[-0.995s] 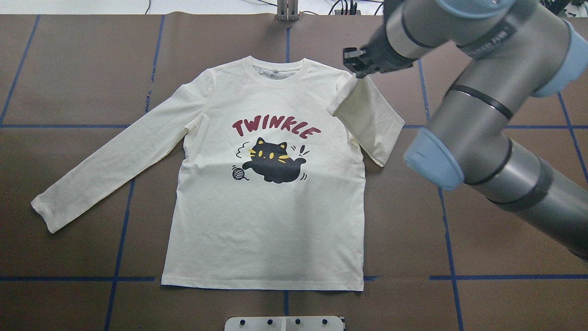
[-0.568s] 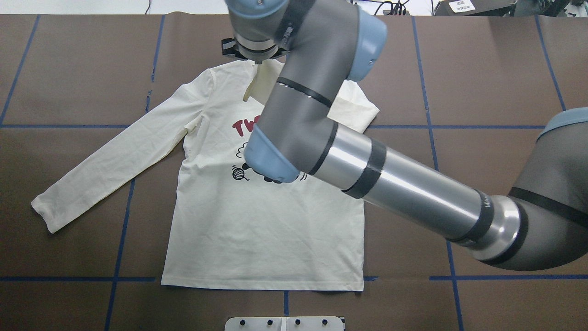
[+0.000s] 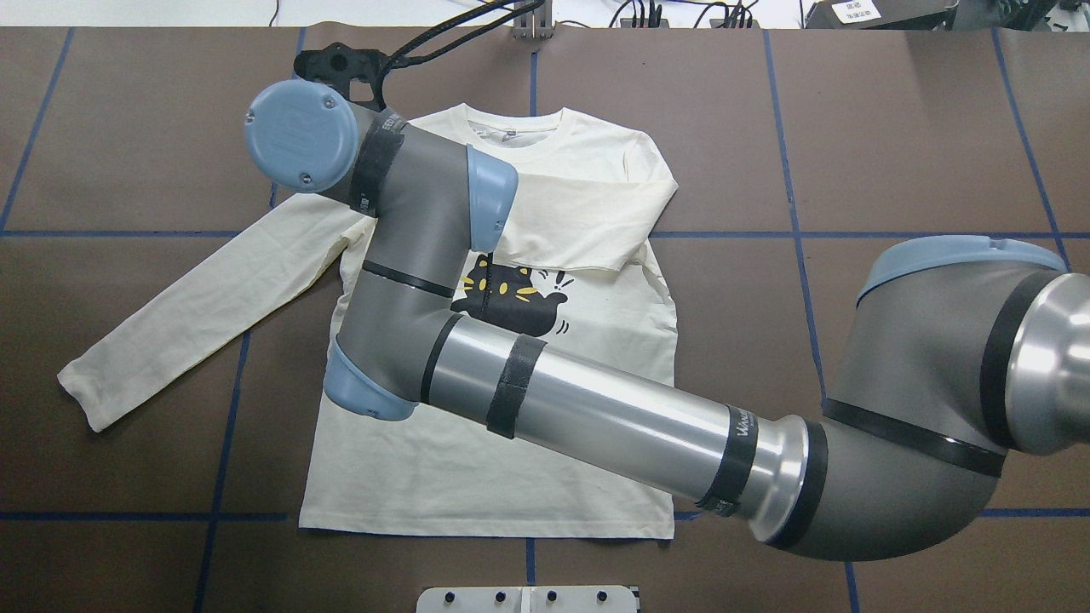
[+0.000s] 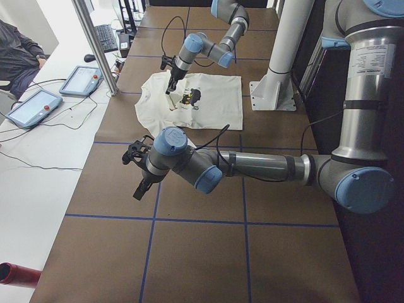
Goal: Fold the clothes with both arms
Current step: 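Grasp the cuff with the right gripper and fold the sleeve across the chest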
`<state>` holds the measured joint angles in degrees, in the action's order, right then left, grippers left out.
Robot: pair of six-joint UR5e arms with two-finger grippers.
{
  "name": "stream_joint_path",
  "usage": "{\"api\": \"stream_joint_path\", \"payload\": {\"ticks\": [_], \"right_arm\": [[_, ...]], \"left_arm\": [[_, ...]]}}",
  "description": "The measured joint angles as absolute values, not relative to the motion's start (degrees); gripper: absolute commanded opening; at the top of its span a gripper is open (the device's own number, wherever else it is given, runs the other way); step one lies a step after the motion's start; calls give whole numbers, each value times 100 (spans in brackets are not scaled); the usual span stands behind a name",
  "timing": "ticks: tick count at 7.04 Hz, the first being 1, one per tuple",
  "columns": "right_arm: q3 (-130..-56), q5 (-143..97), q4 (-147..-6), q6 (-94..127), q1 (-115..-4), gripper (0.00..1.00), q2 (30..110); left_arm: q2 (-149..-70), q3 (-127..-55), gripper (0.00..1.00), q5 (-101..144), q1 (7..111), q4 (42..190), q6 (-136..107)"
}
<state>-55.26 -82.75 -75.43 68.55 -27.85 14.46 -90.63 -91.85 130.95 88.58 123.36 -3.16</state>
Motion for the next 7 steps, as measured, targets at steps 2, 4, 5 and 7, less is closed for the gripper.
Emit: {"api": "stream_joint_path", "payload": {"ticks": [2,4,5,7], "right_arm": [[-5206,-8260,-7506,7139,-2742,100,1220],[-5111,-8646,-7597,7178,-2936,100,1098],[-5177,-9137,-7838,7118,-3200,100,1096],[-5958,-10440,-8884,6274,-4003,100,1412]], "left_arm": [[-9095,-9204,100,13098,8849,12375,-383],[-9256,-9241,100,13077,8844,12447,-620],[-9332,-9256,100,13084,8842,12518,-674],[-9339,-9271,100,13119,8618,13265,-886]]}}
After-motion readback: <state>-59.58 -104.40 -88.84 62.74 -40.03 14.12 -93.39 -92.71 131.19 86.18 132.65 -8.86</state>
